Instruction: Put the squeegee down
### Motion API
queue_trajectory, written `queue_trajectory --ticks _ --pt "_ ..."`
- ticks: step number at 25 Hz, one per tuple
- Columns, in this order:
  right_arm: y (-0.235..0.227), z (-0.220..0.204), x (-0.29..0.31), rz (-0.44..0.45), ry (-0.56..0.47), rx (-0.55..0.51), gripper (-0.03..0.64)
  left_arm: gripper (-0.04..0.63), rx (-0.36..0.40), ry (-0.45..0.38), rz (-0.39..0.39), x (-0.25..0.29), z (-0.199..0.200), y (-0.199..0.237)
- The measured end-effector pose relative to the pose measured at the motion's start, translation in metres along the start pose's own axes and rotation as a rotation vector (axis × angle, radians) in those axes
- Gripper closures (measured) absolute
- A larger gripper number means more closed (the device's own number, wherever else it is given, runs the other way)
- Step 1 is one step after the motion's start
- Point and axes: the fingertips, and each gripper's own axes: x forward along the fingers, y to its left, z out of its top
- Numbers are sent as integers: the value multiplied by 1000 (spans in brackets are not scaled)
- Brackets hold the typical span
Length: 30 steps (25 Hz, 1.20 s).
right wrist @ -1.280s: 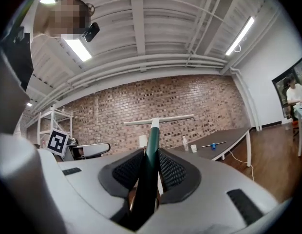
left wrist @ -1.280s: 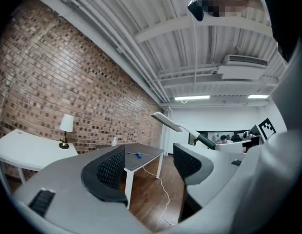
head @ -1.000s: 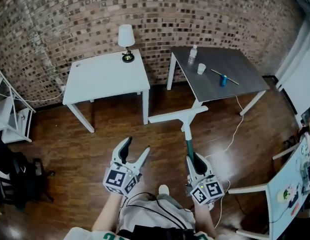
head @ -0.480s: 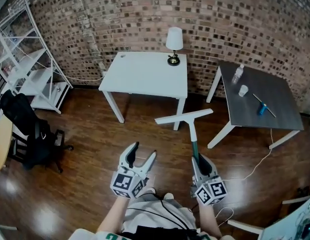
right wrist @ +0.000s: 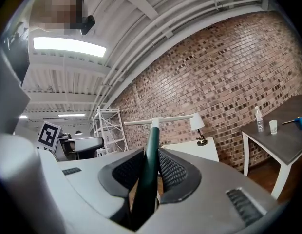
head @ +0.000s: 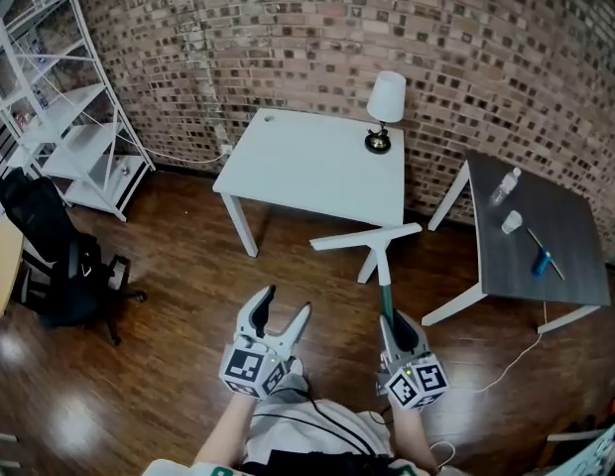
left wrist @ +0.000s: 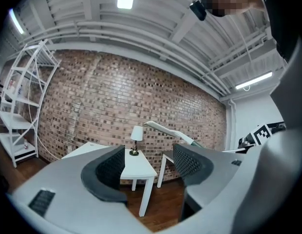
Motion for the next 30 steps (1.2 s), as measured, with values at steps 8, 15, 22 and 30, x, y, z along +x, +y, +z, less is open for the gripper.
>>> queue_trajectory --ticks 8,15,22,30 --pt "26 20 135 11 -5 -48 502 295 6 -39 -42 60 34 104" --pt "16 7 208 5 41 -43 502 295 -13 -10 -19 99 16 162" --pt "-50 7 305 -17 70 -12 502 295 -16 11 31 188 14 218" --pt "-118 10 446 75 137 -11 502 295 -27 -27 84 322 51 282"
